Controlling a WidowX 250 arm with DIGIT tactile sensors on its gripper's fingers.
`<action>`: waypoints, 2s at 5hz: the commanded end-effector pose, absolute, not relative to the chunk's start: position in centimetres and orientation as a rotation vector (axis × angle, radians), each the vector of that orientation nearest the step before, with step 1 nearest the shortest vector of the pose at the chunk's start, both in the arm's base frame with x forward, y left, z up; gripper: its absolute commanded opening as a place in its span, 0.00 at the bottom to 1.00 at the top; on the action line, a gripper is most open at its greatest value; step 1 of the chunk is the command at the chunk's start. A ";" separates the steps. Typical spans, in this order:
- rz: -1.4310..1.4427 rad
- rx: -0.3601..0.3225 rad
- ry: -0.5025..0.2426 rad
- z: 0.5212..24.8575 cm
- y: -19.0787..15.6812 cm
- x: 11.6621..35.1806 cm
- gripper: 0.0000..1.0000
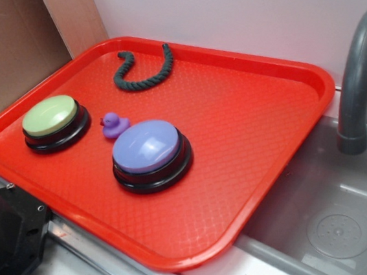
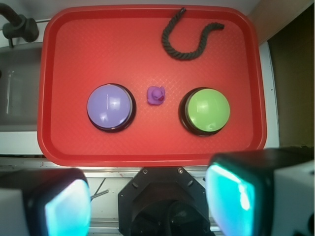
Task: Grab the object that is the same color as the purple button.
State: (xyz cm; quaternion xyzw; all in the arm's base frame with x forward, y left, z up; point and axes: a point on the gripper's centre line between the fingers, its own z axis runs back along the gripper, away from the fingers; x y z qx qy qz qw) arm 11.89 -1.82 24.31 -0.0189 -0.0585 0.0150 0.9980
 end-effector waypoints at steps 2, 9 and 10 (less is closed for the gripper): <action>0.278 -0.050 -0.106 22.3 -1.3 13.1 1.00; 1.377 0.000 -0.056 5.4 2.1 21.2 1.00; 1.386 0.049 -0.057 3.5 2.1 21.5 1.00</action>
